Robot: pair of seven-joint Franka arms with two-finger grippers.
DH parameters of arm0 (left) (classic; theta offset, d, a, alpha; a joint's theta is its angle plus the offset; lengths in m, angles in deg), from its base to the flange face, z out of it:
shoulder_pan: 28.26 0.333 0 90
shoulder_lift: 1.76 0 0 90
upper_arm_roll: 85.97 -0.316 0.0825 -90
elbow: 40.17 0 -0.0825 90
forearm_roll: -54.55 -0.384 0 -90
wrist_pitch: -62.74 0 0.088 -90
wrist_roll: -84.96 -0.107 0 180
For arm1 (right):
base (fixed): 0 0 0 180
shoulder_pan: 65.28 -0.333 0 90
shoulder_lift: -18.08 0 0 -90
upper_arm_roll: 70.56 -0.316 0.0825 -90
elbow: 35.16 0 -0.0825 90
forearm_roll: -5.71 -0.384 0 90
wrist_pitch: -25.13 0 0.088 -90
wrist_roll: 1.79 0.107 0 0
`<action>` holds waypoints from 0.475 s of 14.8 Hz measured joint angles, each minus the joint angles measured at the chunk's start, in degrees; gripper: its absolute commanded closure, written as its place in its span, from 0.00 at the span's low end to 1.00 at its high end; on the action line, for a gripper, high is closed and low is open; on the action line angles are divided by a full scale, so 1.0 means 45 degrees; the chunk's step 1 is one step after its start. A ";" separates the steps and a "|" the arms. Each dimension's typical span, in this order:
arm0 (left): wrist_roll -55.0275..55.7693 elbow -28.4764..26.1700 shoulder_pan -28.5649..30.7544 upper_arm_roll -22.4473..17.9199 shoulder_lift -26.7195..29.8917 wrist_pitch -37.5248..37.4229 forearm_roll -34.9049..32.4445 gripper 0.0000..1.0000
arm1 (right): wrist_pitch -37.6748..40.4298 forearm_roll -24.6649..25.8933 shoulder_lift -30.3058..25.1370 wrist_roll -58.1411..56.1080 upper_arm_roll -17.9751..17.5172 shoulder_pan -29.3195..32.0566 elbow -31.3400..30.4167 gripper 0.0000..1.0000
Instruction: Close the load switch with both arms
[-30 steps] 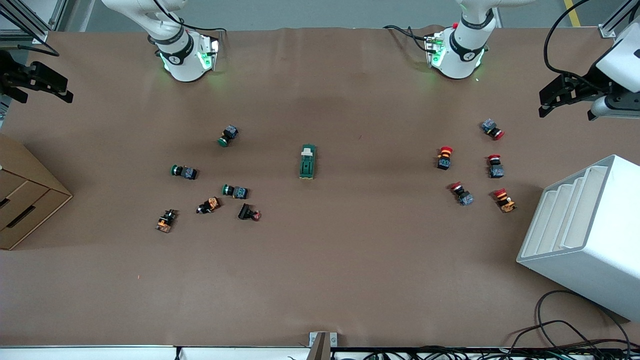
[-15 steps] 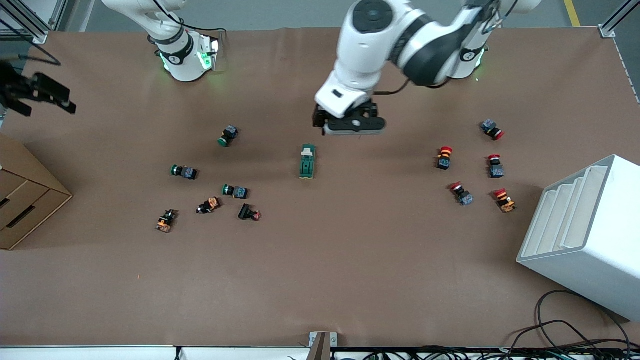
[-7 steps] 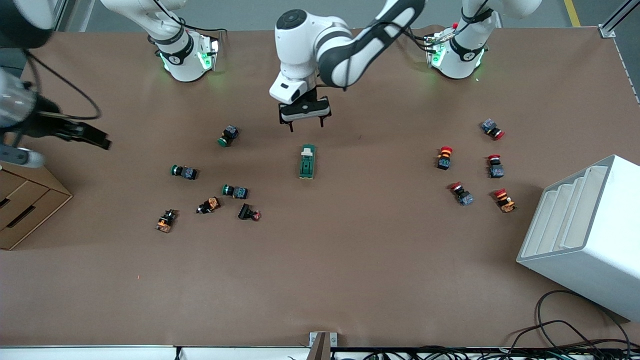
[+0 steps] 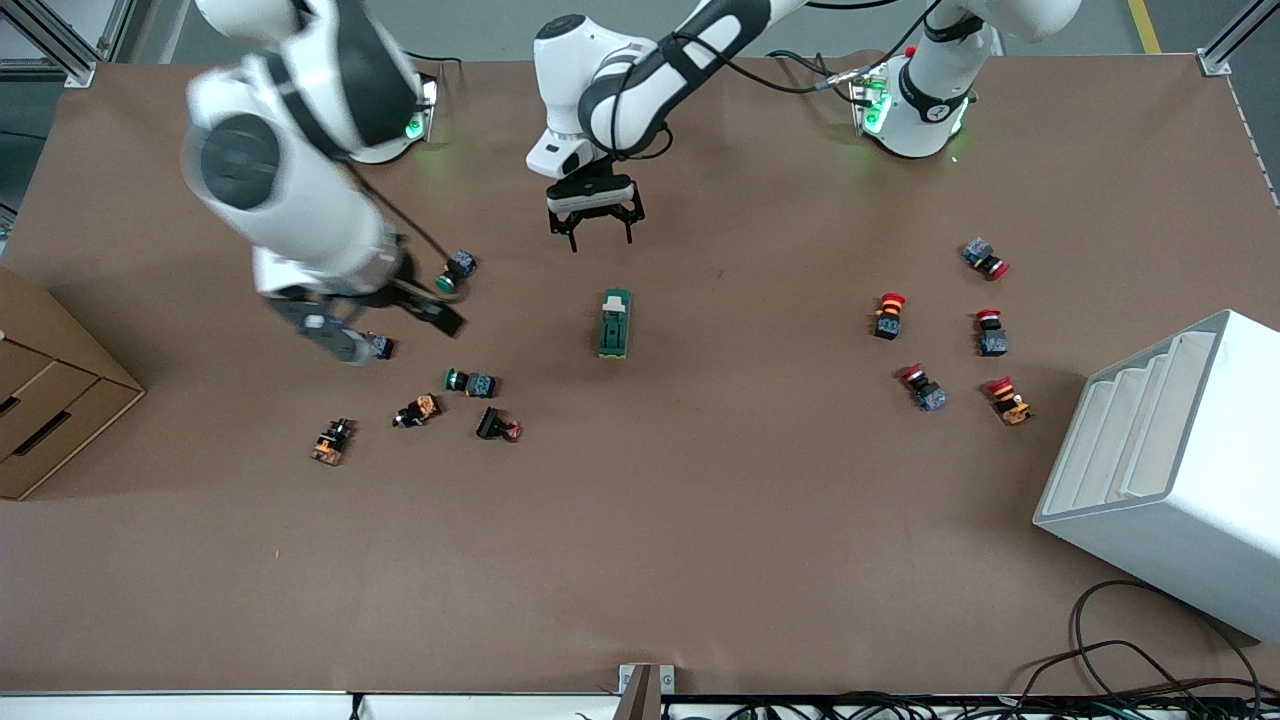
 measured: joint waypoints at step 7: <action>0.4111 -0.0650 -0.0224 -0.0009 -0.1403 0.0005 -0.4986 0.01 | -0.2641 -0.0315 0.2265 0.3862 0.0019 -0.1414 -0.0026 0.00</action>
